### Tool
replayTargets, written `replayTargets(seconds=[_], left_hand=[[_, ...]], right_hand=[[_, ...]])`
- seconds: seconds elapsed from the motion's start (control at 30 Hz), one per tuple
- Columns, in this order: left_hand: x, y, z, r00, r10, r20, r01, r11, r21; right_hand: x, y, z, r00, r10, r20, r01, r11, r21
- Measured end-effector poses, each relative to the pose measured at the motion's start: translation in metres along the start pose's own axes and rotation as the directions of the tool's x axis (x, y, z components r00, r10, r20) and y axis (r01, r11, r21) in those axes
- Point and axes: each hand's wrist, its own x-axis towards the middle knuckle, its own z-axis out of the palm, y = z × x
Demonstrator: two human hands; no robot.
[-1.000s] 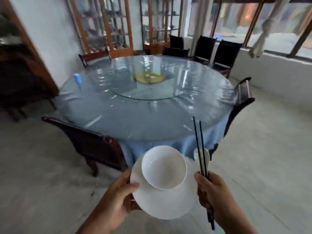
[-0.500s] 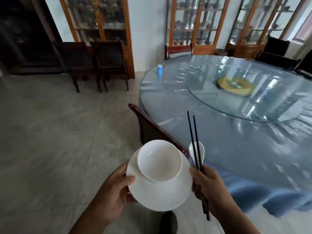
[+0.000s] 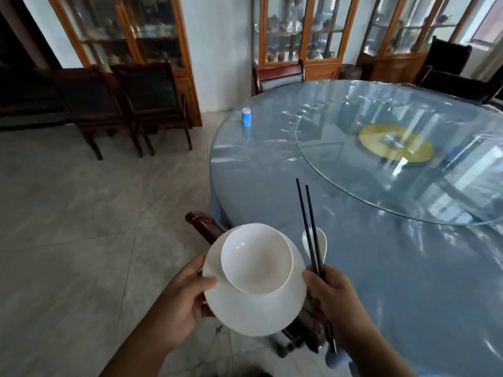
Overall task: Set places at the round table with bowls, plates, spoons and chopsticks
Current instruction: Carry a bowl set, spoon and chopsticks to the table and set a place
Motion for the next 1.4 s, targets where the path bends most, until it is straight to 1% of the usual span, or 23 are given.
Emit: replayTargets(seconds=[0.17, 0.33, 0.5, 0.63, 0.77, 0.83, 0.9, 1.0, 1.17, 1.27, 1.4], left_hand=[[0.089, 0.029, 0.009, 0.983, -0.122, 0.14, 0.115, 0.992, 0.055], [0.191, 0.039, 0.017, 0.946, -0.202, 0.252, 0.176, 0.977, 0.123], [0.286, 0.031, 0.025, 0.884, -0.385, 0.267, 0.315, 0.91, 0.268], [0.35, 0.023, 0.036, 0.829, -0.481, 0.285, 0.35, 0.845, 0.405], [0.407, 0.01, 0.05, 0.785, -0.535, 0.312, 0.32, 0.781, 0.536], [0.431, 0.004, 0.059, 0.752, -0.562, 0.344, 0.277, 0.744, 0.608], [0.453, -0.002, 0.067, 0.74, -0.565, 0.365, 0.216, 0.713, 0.667], [0.478, -0.011, 0.08, 0.75, -0.544, 0.375, 0.101, 0.656, 0.748], [0.505, -0.024, 0.089, 0.779, -0.509, 0.366, -0.093, 0.484, 0.87], [0.511, -0.03, 0.089, 0.784, -0.503, 0.363, -0.139, 0.429, 0.893], [0.512, -0.034, 0.09, 0.811, -0.457, 0.366, -0.196, 0.377, 0.905]], right_hand=[[0.052, -0.001, -0.017, 0.988, 0.058, -0.14, -0.058, 0.998, 0.007], [0.108, 0.01, -0.032, 0.956, 0.088, -0.278, -0.081, 0.996, 0.039], [0.156, 0.029, -0.036, 0.886, 0.157, -0.437, -0.175, 0.985, 0.0], [0.193, 0.05, -0.036, 0.818, 0.208, -0.536, -0.268, 0.963, -0.035], [0.228, 0.063, -0.046, 0.743, 0.29, -0.603, -0.349, 0.937, 0.021], [0.244, 0.069, -0.054, 0.707, 0.332, -0.625, -0.387, 0.921, 0.052], [0.258, 0.073, -0.063, 0.682, 0.352, -0.642, -0.418, 0.907, 0.053], [0.274, 0.079, -0.07, 0.658, 0.357, -0.663, -0.452, 0.891, 0.031], [0.288, 0.09, -0.075, 0.597, 0.409, -0.69, -0.52, 0.852, 0.056], [0.293, 0.091, -0.079, 0.584, 0.393, -0.71, -0.528, 0.849, 0.036], [0.295, 0.091, -0.08, 0.572, 0.377, -0.728, -0.546, 0.838, 0.004]])
